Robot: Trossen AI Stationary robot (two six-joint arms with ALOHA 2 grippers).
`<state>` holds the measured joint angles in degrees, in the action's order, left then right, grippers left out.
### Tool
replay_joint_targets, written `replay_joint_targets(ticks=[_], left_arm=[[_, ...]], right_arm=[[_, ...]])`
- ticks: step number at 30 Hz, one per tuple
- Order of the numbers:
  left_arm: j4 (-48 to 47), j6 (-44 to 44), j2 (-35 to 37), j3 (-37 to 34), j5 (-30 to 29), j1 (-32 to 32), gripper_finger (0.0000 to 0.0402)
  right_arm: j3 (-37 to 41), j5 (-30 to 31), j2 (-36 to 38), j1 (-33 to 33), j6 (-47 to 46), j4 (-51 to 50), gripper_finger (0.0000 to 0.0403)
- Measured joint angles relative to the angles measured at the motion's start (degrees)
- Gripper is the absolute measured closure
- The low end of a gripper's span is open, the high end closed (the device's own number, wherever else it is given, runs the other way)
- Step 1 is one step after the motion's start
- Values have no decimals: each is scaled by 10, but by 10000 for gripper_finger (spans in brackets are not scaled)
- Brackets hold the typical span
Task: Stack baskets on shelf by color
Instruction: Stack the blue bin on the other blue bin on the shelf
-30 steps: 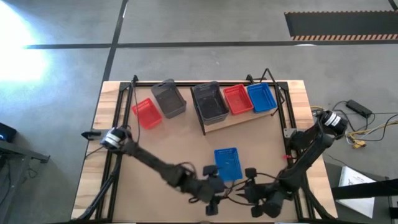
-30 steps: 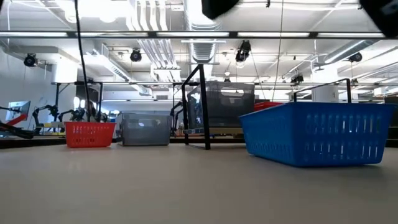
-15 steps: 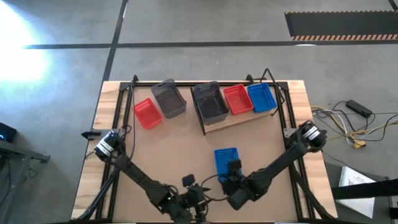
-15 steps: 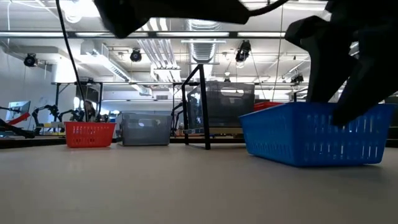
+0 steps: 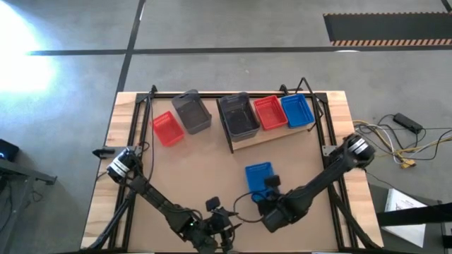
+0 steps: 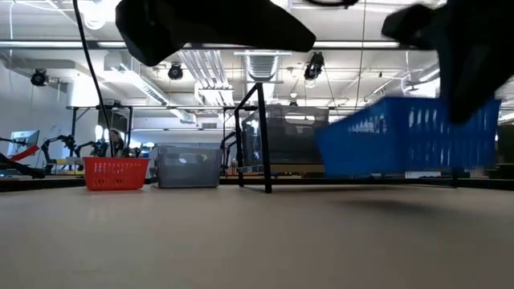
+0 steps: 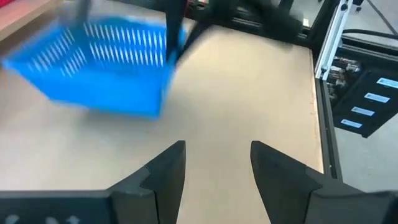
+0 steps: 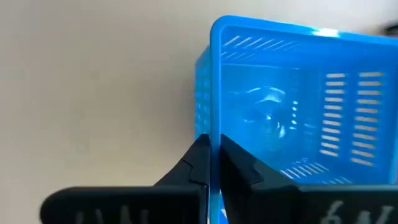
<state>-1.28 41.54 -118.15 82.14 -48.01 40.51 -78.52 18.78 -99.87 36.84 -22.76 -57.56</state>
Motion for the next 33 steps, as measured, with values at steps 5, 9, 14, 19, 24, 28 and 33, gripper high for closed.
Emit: replay_joint_targets(ticks=[5, 9, 14, 19, 24, 28, 33], left_arm=[[1, 0, 0, -1, 1, 1, 236], [1, 0, 0, -1, 1, 1, 236], [9, -1, 0, -1, 2, 0, 236], [12, -2, 0, -3, 2, 0, 236], [13, -2, 0, -5, 2, 0, 236], [24, -3, 0, -10, 2, 0, 236], [28, -3, 0, -13, 3, 0, 236]], right_arm=[[-30, 33, 82, -19, 16, -187, 393], [-59, 73, 140, -69, 65, -332, 393], [-46, 79, 210, -202, 203, -326, 394], [-38, 100, 243, -365, 298, -318, 394], [-29, 99, 243, -508, 406, -322, 394], [-10, 99, 232, -572, 448, -321, 394], [32, 97, 226, -585, 512, -300, 394]])
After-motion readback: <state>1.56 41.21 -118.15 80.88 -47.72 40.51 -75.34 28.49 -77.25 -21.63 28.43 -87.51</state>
